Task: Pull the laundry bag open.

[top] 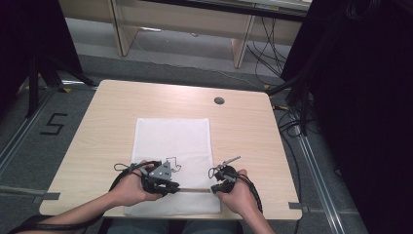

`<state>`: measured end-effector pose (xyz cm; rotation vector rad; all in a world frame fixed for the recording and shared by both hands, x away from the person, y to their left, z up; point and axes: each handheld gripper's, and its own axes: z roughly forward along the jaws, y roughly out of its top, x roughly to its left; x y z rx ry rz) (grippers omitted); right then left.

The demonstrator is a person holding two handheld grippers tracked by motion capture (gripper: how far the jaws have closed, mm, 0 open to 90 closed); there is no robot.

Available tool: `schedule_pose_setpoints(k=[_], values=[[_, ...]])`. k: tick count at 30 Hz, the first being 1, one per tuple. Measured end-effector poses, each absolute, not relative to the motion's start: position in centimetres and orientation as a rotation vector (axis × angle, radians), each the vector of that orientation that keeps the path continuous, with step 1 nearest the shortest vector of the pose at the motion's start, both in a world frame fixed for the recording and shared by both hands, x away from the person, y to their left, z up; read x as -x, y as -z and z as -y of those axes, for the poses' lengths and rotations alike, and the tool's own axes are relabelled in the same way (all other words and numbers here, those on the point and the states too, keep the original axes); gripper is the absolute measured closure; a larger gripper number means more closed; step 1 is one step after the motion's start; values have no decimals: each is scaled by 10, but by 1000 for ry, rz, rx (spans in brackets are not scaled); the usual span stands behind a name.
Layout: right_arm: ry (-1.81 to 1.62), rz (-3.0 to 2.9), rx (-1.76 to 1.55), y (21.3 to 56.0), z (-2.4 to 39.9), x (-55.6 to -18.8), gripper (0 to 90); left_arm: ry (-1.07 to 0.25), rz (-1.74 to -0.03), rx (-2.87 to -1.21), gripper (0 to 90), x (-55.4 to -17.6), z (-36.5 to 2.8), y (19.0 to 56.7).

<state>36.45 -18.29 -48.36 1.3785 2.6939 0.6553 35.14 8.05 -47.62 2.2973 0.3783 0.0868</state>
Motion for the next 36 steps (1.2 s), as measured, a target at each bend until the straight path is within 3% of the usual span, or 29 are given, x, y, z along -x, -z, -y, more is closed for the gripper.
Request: schedule_pose_setpoints(k=[36], values=[[-646, -2684, -1409, 483, 183, -364, 900, -96, -383, -2308, 820, -349, -96, 472]])
